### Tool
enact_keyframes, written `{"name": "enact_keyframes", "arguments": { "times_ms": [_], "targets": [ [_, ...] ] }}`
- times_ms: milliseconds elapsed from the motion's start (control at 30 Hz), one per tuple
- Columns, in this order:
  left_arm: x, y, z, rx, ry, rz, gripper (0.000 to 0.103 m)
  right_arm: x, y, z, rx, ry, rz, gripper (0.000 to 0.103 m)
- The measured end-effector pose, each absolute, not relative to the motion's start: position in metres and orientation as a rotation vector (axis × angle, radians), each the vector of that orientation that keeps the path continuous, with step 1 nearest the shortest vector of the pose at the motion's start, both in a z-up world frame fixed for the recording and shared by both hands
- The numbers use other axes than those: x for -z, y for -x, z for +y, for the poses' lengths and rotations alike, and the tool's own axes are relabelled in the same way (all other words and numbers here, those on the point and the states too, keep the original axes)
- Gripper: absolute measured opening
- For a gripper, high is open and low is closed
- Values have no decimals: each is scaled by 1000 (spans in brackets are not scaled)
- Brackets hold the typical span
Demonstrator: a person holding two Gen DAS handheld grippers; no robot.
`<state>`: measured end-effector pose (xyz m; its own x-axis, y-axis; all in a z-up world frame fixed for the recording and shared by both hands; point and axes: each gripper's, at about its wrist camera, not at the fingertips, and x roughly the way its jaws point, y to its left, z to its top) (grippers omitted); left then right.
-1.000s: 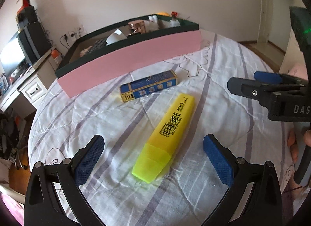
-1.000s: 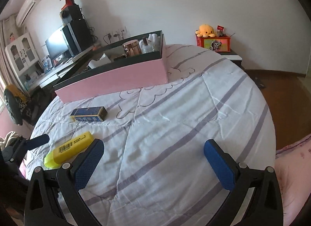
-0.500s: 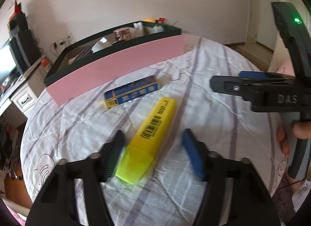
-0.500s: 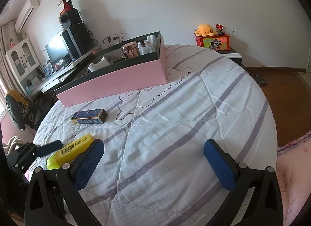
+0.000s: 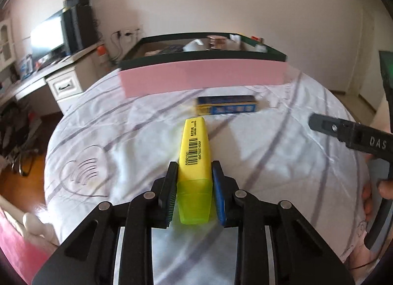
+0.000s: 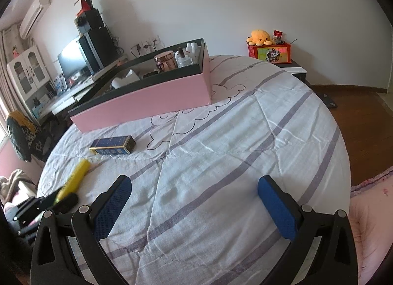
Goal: Organize rigid objects
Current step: 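Grasp the yellow highlighter with the left tool while the right tool grasps the blue box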
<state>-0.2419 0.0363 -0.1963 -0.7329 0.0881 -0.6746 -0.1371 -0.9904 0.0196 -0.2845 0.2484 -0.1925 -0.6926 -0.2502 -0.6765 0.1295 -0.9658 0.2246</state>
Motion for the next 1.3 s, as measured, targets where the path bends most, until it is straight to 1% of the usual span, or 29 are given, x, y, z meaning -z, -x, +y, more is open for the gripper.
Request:
{"name": "enact_keyframes", "arguments": {
  "times_ms": [67, 167, 267, 333, 433, 500, 567, 600, 633, 667, 700, 767, 800, 867, 933, 1033, 1200, 1300],
  "targets": [
    [197, 242, 31, -2853, 1097, 108, 28, 191, 285, 242, 2691, -1116, -176, 103],
    [201, 242, 25, -2844, 1075, 67, 29, 184, 289, 222, 2664, -1105, -8, 103],
    [202, 245, 25, -2835, 1066, 68, 31, 179, 303, 196, 2621, -1106, 201, 103],
    [202, 249, 23, -2818, 1069, 60, 34, 178, 320, 176, 2592, -1115, 355, 103],
    [202, 249, 23, -2798, 1057, 58, 39, 176, 336, 153, 2503, -1092, 469, 103],
    [203, 248, 24, -2793, 1045, 64, 41, 177, 345, 142, 2432, -1079, 481, 102],
    [203, 248, 24, -2781, 1045, 62, 44, 181, 351, 133, 2395, -1081, 510, 95],
    [203, 249, 24, -2775, 1047, 63, 47, 184, 356, 127, 2364, -1093, 533, 94],
    [202, 249, 25, -2768, 1048, 73, 49, 187, 358, 124, 2342, -1104, 536, 89],
    [202, 249, 27, -2765, 1049, 85, 49, 188, 359, 122, 2325, -1107, 529, 78],
    [202, 248, 27, -2766, 1049, 89, 50, 188, 359, 122, 2296, -1099, 496, 72],
    [202, 248, 27, -2765, 1049, 92, 50, 187, 357, 121, 2271, -1103, 474, 52],
    [202, 248, 27, -2763, 1050, 86, 50, 187, 353, 121, 2273, -1102, 474, 49],
    [202, 248, 27, -2761, 1050, 80, 51, 188, 343, 122, 2270, -1099, 477, 30],
    [202, 248, 28, -2762, 1050, 84, 52, 187, 331, 125, 2285, -1100, 479, 22],
    [202, 248, 28, -2764, 1052, 81, 53, 185, 314, 140, 2337, -1116, 450, 21],
    [201, 248, 23, -2781, 1070, 24, 57, 185, 280, 165, 2439, -1149, 317, 21],
    [202, 249, 25, -2785, 1074, 38, 59, 185, 267, 166, 2472, -1128, 286, 21]
  ]
}}
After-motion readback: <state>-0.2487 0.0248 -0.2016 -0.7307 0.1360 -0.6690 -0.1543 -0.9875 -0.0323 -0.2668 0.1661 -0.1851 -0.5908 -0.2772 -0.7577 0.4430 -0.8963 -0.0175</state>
